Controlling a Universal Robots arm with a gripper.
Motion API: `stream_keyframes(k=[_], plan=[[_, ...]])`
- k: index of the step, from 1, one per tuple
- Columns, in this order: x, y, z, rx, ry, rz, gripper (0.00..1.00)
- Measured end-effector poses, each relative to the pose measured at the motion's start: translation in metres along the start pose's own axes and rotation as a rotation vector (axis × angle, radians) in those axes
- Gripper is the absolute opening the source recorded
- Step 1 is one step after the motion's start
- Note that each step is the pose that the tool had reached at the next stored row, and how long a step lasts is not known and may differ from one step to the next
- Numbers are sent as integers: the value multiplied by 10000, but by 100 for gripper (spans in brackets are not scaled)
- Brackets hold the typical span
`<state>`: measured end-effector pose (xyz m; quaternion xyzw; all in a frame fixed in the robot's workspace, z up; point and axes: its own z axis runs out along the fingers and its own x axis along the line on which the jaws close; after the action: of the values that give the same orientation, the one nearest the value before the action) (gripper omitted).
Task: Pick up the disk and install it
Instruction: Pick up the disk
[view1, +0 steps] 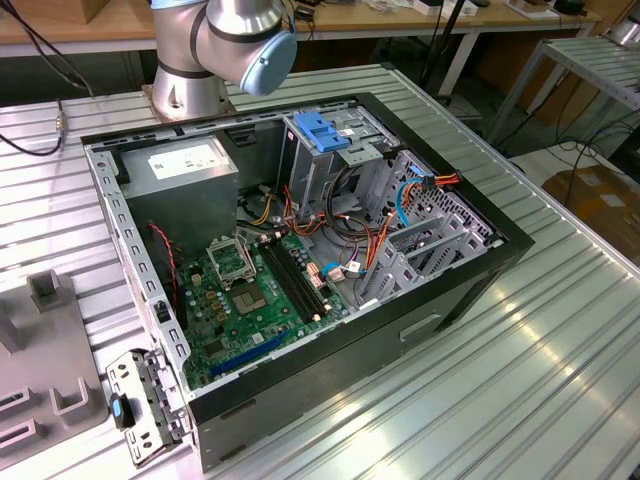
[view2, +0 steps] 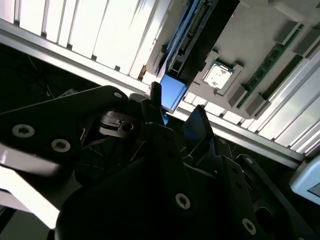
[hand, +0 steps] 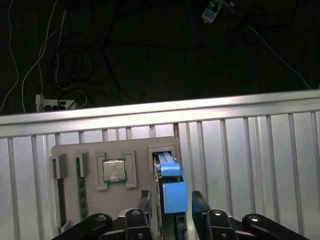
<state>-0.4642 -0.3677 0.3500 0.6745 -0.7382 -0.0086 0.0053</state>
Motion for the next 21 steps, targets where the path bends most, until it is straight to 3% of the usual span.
stream_keyframes(k=[3,11,15,16,21], plan=[[0,-2,76,1,0,-1,45],[1,-3,140,2,0,0,45],[1,-5,272,2,0,0,45],[2,-7,374,2,-1,0,45],[3,1,455,21,-2,-11,45]])
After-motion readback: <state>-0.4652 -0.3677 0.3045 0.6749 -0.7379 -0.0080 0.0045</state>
